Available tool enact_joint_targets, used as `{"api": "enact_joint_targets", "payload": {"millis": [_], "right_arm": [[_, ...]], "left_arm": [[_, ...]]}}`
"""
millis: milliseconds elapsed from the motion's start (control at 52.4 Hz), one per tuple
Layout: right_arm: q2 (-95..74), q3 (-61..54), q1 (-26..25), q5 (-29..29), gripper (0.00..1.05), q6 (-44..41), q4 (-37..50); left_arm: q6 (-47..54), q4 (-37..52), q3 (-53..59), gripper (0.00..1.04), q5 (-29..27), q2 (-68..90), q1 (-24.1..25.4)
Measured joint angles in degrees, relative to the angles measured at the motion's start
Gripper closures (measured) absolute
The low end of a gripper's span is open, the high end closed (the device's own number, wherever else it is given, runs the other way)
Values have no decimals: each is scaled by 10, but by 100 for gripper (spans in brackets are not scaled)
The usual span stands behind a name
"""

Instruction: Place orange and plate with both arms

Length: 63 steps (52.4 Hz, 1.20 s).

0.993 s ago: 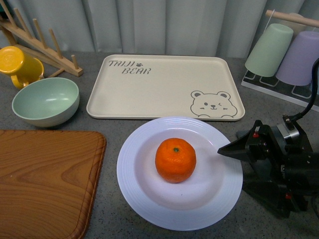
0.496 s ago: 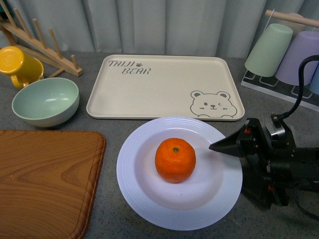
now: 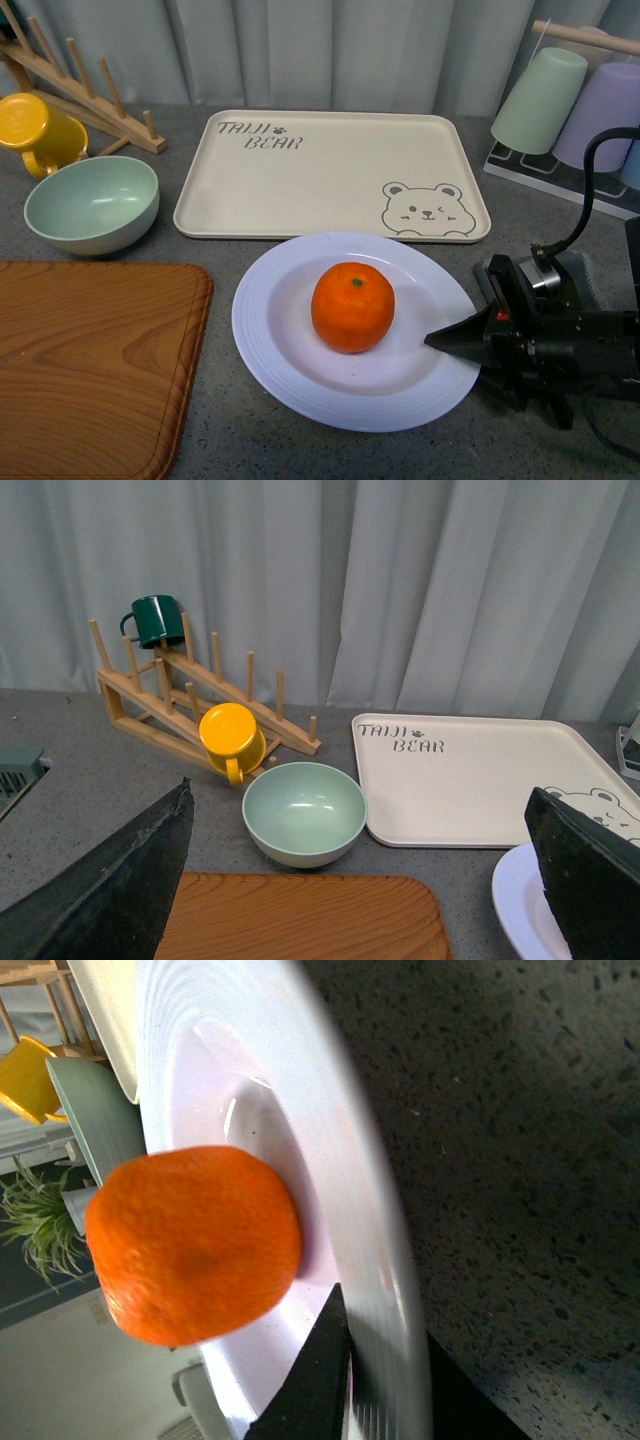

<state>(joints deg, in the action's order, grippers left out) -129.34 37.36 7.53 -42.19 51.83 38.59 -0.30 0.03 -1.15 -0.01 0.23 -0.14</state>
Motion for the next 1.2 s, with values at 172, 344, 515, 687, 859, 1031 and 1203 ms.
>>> {"api": "enact_joint_targets", "payload": {"millis": [172, 344, 515, 687, 859, 1031, 1203], "right_arm": [[2, 0, 0, -1, 101, 1, 4], [10, -11, 0, 3, 101, 1, 21], [37, -34, -1, 12, 101, 12, 42], [78, -47, -10, 3, 101, 29, 51], [100, -6, -22, -2, 101, 40, 21], [72, 95, -16, -2, 101, 40, -25], [16, 207, 0, 14, 101, 37, -77]], "left_arm": [[0, 0, 0, 6, 0, 0, 0], [0, 0, 0, 6, 0, 0, 0], [0, 0, 0, 6, 0, 0, 0], [0, 0, 0, 6, 0, 0, 0], [0, 0, 0, 6, 0, 0, 0], [0, 0, 0, 6, 0, 0, 0], [0, 0, 0, 6, 0, 0, 0]]}}
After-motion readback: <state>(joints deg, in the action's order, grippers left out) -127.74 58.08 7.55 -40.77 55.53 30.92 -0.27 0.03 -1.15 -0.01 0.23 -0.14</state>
